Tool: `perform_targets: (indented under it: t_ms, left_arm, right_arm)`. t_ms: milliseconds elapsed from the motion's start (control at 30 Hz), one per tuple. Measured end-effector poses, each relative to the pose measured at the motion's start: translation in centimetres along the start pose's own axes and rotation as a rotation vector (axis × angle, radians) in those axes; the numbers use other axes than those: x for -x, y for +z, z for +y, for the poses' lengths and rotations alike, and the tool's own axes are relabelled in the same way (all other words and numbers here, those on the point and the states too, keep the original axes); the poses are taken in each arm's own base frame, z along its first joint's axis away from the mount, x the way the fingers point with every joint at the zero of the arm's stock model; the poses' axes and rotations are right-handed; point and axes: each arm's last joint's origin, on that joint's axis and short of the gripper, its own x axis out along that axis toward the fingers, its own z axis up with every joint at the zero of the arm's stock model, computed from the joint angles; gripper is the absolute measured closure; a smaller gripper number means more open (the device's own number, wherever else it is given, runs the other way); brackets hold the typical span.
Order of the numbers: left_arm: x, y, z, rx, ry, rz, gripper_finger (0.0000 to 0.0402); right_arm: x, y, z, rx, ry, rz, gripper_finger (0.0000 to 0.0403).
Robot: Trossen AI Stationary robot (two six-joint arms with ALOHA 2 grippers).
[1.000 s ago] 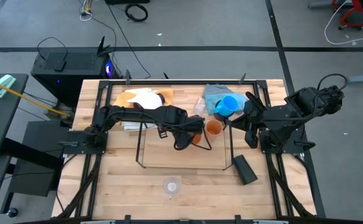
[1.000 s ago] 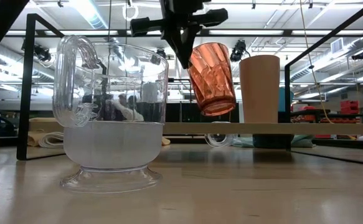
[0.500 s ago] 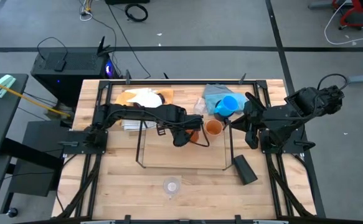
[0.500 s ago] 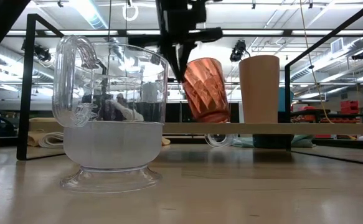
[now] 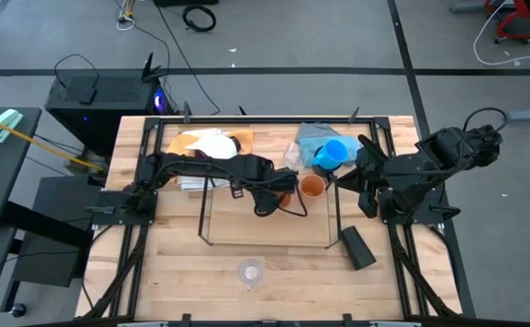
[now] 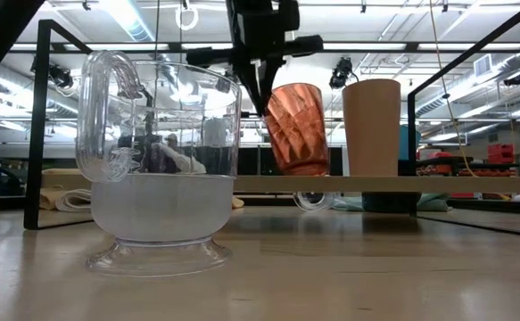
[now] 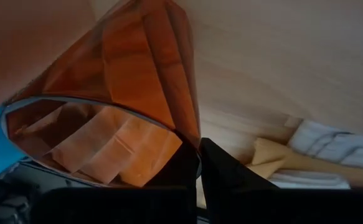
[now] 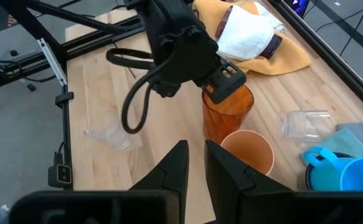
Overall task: Stack small to large cups/mugs on shelf
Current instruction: Put the orange cup on the shelf
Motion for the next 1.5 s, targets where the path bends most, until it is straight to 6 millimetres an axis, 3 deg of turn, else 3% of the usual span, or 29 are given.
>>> perform_targets:
  t_ms: [1500]
  left_arm:
    - [0.51,0.32,0.24,0.119,0.028,-0.066,0.0357]
  right_arm:
    - [-0.01,0.00,0.01,-0.010,0.000,0.000,0.0346]
